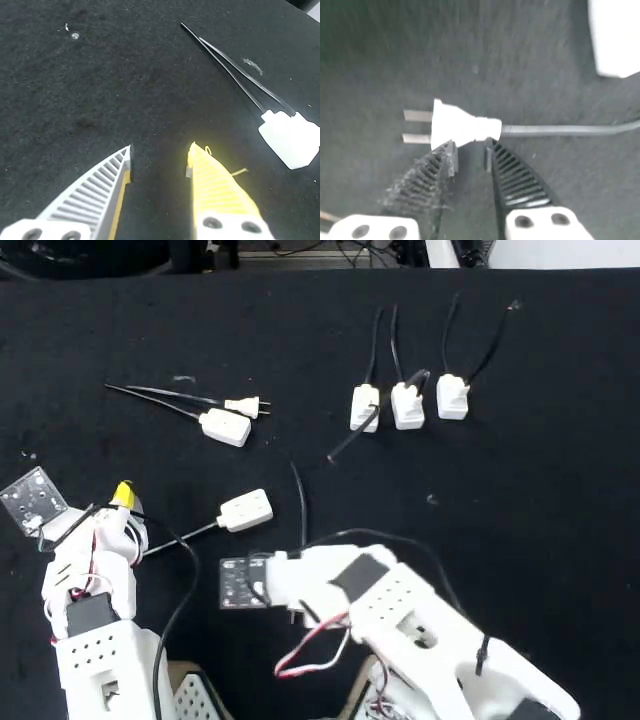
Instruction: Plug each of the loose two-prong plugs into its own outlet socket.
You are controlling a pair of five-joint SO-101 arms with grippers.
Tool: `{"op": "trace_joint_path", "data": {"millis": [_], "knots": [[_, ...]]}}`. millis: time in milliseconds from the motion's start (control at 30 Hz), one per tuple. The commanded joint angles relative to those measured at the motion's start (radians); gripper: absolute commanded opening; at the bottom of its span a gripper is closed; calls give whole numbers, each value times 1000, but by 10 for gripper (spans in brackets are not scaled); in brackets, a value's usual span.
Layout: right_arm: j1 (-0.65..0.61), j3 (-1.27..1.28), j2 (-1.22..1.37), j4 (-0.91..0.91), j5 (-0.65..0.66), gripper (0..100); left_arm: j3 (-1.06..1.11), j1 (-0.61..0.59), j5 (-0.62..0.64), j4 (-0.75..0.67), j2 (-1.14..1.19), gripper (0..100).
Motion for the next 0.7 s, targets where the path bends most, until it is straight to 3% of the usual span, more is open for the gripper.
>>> {"op": "trace_joint_path", "data": {"millis": [0, 100, 200, 300, 500, 667], "knots": [[-44, -27, -85, -49, -69, 88, -53, -10, 11, -14, -12, 188], [-41, -31, -122, -18, -61, 88, -53, -10, 11, -12, -12, 188], [-40, -33, -136, 26, 31, 92, -53, -10, 11, -12, -12, 188], [2, -35, -134, -23, 43, 93, -54, -10, 11, -14, -12, 188], [94, -4, -99, -325, -324, 89, -51, -5, 11, -17, -12, 188], [98, -24, 96, -439, -353, 89, -50, -4, 11, -17, -12, 188]]}}
